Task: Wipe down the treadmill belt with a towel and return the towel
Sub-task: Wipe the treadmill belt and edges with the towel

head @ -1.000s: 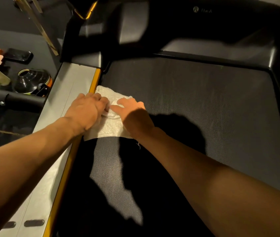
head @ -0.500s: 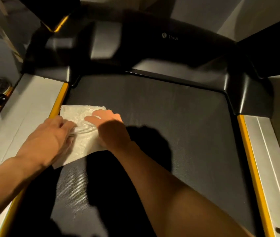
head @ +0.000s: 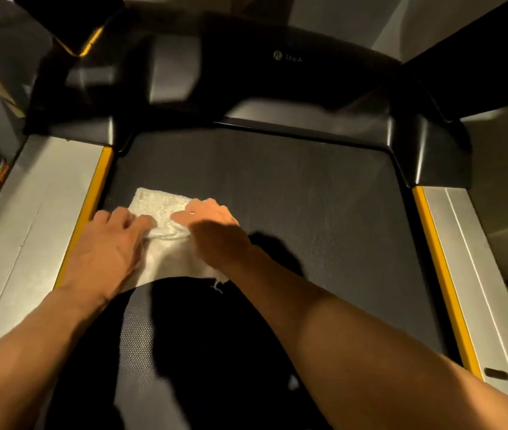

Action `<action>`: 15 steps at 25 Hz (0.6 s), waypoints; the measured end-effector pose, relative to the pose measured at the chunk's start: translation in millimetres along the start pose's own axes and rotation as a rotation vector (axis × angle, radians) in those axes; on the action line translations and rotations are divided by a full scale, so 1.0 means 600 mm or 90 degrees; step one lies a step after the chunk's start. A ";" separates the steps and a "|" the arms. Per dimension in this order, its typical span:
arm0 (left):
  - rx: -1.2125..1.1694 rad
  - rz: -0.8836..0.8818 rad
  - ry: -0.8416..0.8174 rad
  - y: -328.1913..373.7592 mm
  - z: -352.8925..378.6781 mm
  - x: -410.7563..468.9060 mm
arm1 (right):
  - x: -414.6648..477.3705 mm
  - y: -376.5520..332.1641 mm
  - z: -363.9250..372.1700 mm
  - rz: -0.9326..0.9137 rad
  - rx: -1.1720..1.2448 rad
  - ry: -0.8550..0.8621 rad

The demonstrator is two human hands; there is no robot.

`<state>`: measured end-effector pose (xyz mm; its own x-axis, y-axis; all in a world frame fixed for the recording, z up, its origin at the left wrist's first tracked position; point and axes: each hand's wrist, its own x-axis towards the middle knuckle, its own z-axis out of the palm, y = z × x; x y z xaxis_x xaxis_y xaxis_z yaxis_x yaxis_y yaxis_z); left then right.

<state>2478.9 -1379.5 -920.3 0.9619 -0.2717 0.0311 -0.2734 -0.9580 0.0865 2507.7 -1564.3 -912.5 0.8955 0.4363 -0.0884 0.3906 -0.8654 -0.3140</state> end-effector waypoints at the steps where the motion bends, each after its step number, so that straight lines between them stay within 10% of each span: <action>1: -0.023 -0.032 -0.007 0.000 -0.007 -0.006 | 0.004 -0.009 -0.001 0.007 0.006 -0.010; 8: 0.016 0.009 0.021 -0.012 0.023 -0.046 | -0.031 -0.031 0.075 0.056 0.052 0.179; 15: -0.050 -0.017 -0.042 0.034 0.008 -0.076 | -0.062 -0.019 0.068 0.062 0.078 0.098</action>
<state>2429.4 -1387.3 -925.0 0.9663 -0.2547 -0.0376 -0.2455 -0.9555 0.1637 2461.4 -1560.5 -943.9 0.9535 0.3008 0.0184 0.2799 -0.8613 -0.4241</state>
